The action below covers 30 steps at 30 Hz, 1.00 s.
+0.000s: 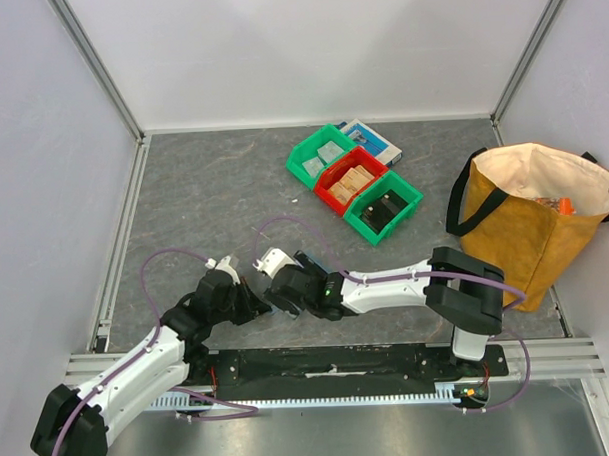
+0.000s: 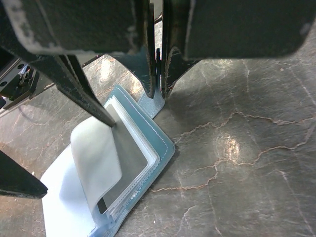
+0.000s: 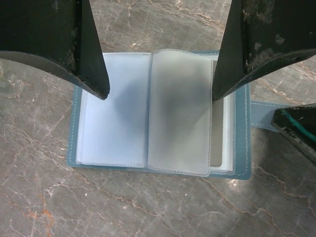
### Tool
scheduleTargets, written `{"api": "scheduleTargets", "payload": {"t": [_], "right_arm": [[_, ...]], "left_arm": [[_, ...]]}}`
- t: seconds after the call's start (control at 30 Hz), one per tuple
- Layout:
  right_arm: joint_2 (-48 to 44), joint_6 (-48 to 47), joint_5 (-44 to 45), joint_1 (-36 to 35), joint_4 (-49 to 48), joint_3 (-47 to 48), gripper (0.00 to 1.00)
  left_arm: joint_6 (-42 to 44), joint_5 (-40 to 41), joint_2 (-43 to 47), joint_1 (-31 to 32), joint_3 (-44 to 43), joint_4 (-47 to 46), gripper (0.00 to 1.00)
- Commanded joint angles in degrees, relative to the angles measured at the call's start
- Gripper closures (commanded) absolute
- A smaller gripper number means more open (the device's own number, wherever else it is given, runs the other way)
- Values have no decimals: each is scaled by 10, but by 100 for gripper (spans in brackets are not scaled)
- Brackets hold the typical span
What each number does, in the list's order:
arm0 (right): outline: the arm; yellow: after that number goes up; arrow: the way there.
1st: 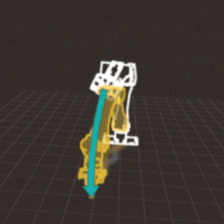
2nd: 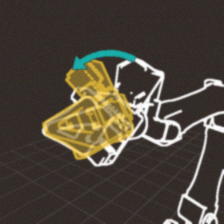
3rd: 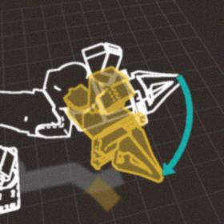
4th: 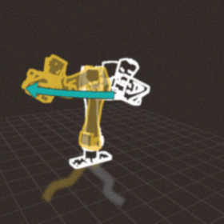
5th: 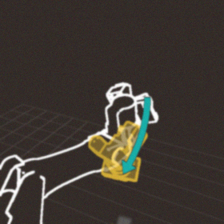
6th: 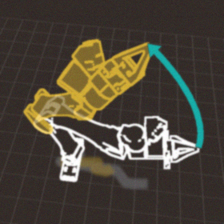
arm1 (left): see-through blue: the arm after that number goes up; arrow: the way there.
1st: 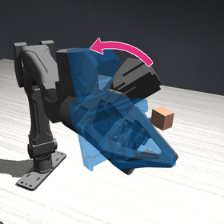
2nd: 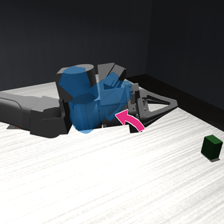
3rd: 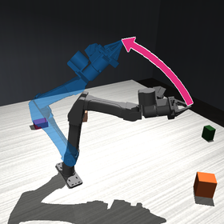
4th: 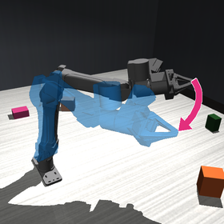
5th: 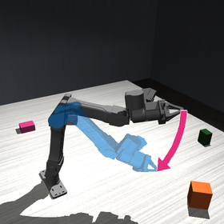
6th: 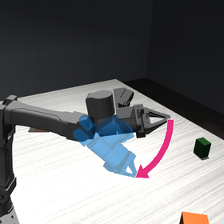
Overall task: Take the credit cards out of the card holder
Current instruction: Remove the credit card from the card holder.
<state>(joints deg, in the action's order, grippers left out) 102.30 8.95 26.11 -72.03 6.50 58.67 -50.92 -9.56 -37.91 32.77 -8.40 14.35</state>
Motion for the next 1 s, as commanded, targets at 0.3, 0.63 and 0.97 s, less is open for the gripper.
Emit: {"api": "scheduleTargets", "payload": {"t": [0.3,0.63,0.97], "right_arm": [[-42,17,83,93,32,0,13],[-131,37,15,133,58,-10,17],[-112,59,-307,132,-91,-22,38]], "left_arm": [[19,-10,8,3,-16,7,98],[21,-3,0,3,-20,7,98],[28,2,-12,2,-29,12,98]]}}
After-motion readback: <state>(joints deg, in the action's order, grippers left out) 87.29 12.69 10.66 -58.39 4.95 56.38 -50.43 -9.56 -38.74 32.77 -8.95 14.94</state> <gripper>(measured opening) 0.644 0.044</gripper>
